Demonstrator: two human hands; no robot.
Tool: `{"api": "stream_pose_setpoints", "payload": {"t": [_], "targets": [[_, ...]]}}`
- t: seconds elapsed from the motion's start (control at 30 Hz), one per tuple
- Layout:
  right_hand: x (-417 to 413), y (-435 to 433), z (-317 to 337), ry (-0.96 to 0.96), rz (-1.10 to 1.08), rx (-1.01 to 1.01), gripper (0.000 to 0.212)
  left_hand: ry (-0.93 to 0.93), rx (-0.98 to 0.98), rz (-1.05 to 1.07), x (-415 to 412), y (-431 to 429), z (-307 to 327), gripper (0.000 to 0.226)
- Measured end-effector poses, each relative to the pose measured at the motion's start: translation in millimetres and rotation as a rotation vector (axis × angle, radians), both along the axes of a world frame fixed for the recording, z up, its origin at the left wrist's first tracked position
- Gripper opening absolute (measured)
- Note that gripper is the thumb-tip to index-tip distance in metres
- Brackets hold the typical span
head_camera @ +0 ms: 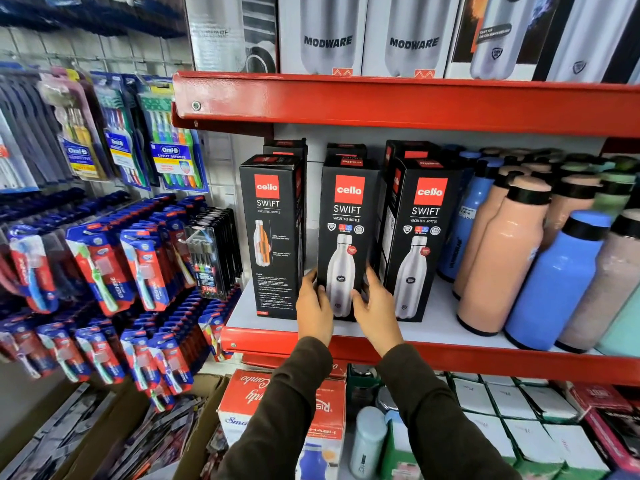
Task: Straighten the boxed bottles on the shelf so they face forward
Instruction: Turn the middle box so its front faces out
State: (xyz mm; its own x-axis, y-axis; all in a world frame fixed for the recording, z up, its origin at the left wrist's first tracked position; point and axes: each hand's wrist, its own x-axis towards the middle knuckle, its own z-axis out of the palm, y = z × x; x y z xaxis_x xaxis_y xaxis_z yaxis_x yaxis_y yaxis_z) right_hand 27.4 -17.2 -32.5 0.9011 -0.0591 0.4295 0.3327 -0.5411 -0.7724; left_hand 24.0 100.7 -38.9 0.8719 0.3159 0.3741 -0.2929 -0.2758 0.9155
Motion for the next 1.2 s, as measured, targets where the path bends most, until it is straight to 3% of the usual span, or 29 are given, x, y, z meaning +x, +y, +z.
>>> {"api": "stream_pose_setpoints", "payload": {"t": [0.27, 0.57, 0.83, 1.03, 1.2], "targets": [[0, 4, -1, 0.002, -0.066, -0.007, 0.058, -0.004, 0.013, 0.016, 1, -2, -1, 0.039], [-16, 10, 0, -0.053, -0.124, 0.151, 0.051, -0.002, 0.031, -0.035, -6, 2, -1, 0.044], [-42, 30, 12, -0.308, -0.204, 0.144, 0.041, -0.218, 0.009, -0.027, -32, 12, 6, 0.047], [-47, 58, 19, -0.356, -0.054, 0.179, 0.035, -0.400, 0.088, 0.209, -35, 51, 17, 0.041], [-37, 88, 16, -0.236, 0.064, 0.134, 0.042, -0.276, 0.018, 0.280, -21, 89, 17, 0.048]]}}
